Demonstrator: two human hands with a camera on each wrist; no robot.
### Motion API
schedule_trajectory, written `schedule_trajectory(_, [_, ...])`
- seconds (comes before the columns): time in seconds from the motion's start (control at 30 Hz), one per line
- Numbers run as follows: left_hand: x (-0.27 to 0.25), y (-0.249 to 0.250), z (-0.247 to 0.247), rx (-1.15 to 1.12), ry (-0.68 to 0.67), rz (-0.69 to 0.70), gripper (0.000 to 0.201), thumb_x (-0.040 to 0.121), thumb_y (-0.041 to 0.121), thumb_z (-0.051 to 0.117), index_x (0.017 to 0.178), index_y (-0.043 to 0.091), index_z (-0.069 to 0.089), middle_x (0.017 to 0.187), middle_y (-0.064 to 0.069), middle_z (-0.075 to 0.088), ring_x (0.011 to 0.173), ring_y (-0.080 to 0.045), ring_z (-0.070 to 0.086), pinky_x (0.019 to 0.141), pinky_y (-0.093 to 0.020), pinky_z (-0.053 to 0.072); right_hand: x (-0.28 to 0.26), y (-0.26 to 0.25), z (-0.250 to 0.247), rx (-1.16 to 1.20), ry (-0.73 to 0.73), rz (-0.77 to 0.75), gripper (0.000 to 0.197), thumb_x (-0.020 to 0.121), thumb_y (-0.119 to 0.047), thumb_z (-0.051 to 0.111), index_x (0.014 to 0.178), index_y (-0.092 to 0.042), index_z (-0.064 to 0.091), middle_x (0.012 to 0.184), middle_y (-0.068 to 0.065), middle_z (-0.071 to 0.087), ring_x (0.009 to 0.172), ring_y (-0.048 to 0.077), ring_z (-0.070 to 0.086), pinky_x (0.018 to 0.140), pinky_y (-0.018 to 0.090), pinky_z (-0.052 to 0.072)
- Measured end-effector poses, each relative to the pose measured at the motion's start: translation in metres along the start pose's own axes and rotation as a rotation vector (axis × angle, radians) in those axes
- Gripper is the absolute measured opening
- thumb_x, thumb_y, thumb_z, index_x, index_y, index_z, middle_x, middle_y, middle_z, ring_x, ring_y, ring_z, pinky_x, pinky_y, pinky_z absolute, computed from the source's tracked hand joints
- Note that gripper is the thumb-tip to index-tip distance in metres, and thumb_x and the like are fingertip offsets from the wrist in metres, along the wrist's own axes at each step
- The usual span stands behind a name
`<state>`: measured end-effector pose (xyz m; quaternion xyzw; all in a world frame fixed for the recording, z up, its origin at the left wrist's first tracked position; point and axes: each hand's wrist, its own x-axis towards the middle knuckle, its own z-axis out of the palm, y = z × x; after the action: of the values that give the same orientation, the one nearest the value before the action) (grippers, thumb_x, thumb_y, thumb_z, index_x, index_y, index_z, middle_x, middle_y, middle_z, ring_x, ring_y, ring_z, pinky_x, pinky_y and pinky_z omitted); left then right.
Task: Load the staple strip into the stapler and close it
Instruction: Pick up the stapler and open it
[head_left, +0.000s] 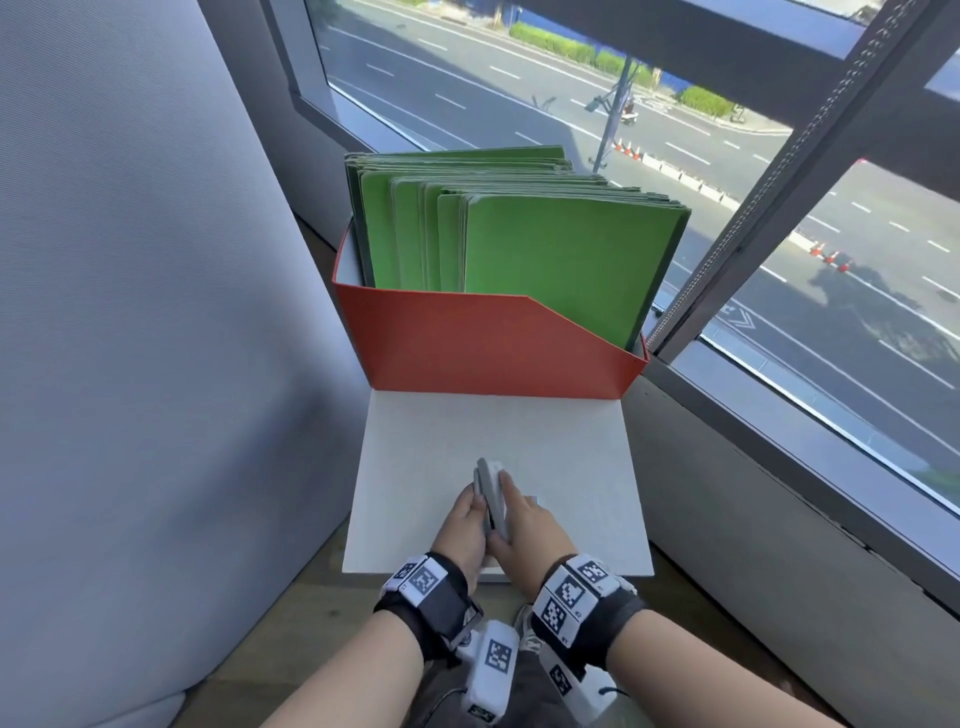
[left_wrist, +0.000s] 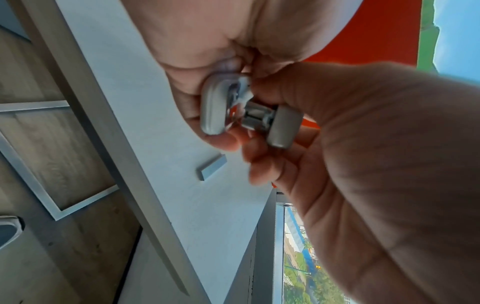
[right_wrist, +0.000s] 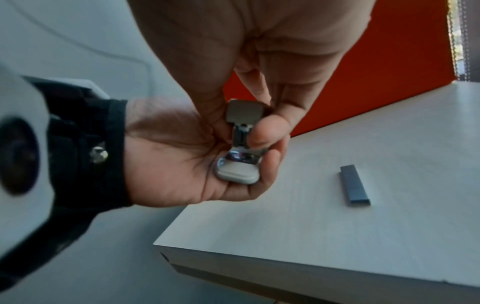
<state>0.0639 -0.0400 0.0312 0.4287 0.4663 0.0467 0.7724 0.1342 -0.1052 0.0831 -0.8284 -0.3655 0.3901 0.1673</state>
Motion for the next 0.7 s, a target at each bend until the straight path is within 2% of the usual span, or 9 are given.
schedule_trajectory(0.03, [0.0, -0.001, 0.001, 0.017, 0.005, 0.016, 0.036, 0.101, 0.022, 0.025, 0.124, 0.03, 0.051, 0.113, -0.007, 0.07, 0.08, -0.03, 0.068, 0.065, -0.036, 0.058, 0.0, 0.001, -0.002, -0.023, 0.006, -0.005, 0.067, 0.089, -0.015, 0.046, 0.147, -0.015, 0.013, 0.124, 0.021, 0.055, 0.104, 0.034, 0.059, 0.084, 0.036, 0.048])
schedule_trajectory(0.13, [0.004, -0.007, -0.006, 0.088, 0.022, 0.05, 0.037, 0.101, 0.021, 0.025, 0.126, 0.022, 0.053, 0.087, -0.01, 0.062, 0.065, -0.018, 0.054, 0.052, -0.027, 0.042, 0.0, 0.006, -0.016, -0.033, 0.026, 0.007, 0.06, 0.087, -0.016, 0.047, 0.143, -0.014, 0.027, 0.111, 0.019, 0.063, 0.082, 0.027, 0.056, 0.069, 0.032, 0.044])
schedule_trajectory(0.2, [0.005, -0.009, -0.012, 0.127, 0.023, 0.037, 0.035, 0.101, 0.019, 0.025, 0.124, 0.017, 0.053, 0.073, -0.009, 0.056, 0.057, -0.016, 0.049, 0.048, -0.026, 0.038, -0.003, 0.004, -0.032, -0.012, 0.003, -0.014, 0.049, 0.086, -0.015, 0.048, 0.134, -0.011, 0.044, 0.102, 0.017, 0.067, 0.071, 0.022, 0.052, 0.063, 0.031, 0.044])
schedule_trajectory(0.27, [0.004, -0.007, -0.016, 0.161, 0.006, 0.03, 0.034, 0.101, 0.019, 0.025, 0.12, 0.016, 0.054, 0.07, -0.008, 0.055, 0.055, -0.016, 0.049, 0.048, -0.026, 0.039, -0.004, 0.002, -0.05, 0.009, 0.006, -0.045, 0.034, 0.087, -0.015, 0.049, 0.119, -0.006, 0.057, 0.096, 0.018, 0.07, 0.067, 0.021, 0.054, 0.062, 0.032, 0.046])
schedule_trajectory(0.33, [0.001, -0.006, -0.018, 0.186, -0.019, 0.035, 0.033, 0.102, 0.02, 0.026, 0.116, 0.017, 0.055, 0.07, -0.008, 0.057, 0.056, -0.017, 0.049, 0.05, -0.027, 0.041, -0.001, 0.002, -0.067, 0.022, 0.046, -0.071, 0.028, 0.088, -0.018, 0.051, 0.109, -0.005, 0.064, 0.092, 0.016, 0.071, 0.068, 0.025, 0.058, 0.062, 0.033, 0.048])
schedule_trajectory(0.37, [-0.001, -0.004, -0.018, 0.185, -0.039, 0.036, 0.032, 0.102, 0.02, 0.026, 0.113, 0.018, 0.056, 0.071, -0.008, 0.057, 0.055, -0.017, 0.049, 0.05, -0.028, 0.042, 0.002, 0.002, -0.074, 0.034, 0.07, -0.087, 0.024, 0.088, -0.02, 0.053, 0.102, -0.006, 0.066, 0.084, 0.013, 0.071, 0.066, 0.026, 0.06, 0.061, 0.035, 0.05])
schedule_trajectory(0.47, [-0.007, -0.005, -0.019, 0.161, -0.092, 0.003, 0.031, 0.102, 0.021, 0.027, 0.107, 0.023, 0.058, 0.071, -0.008, 0.06, 0.054, -0.016, 0.051, 0.05, -0.028, 0.045, 0.019, 0.006, -0.088, 0.109, 0.129, -0.075, 0.023, 0.086, -0.029, 0.06, 0.083, -0.006, 0.064, 0.061, 0.001, 0.058, 0.052, 0.023, 0.056, 0.052, 0.032, 0.047])
schedule_trajectory(0.57, [-0.012, -0.009, -0.02, 0.143, -0.131, -0.021, 0.03, 0.102, 0.019, 0.028, 0.11, 0.022, 0.057, 0.071, -0.008, 0.063, 0.053, -0.015, 0.053, 0.049, -0.029, 0.048, 0.041, 0.014, -0.093, 0.206, 0.177, -0.022, 0.034, 0.082, -0.038, 0.065, 0.075, -0.005, 0.058, 0.06, 0.006, 0.058, 0.049, 0.024, 0.055, 0.049, 0.032, 0.046])
schedule_trajectory(0.7, [-0.018, -0.011, -0.022, 0.123, -0.178, -0.04, 0.031, 0.102, 0.016, 0.028, 0.119, 0.015, 0.055, 0.069, -0.006, 0.067, 0.052, -0.015, 0.057, 0.049, -0.027, 0.049, 0.07, 0.023, -0.088, 0.265, 0.186, 0.036, 0.036, 0.082, -0.044, 0.065, 0.08, -0.009, 0.057, 0.06, 0.003, 0.056, 0.048, 0.019, 0.049, 0.048, 0.026, 0.04])
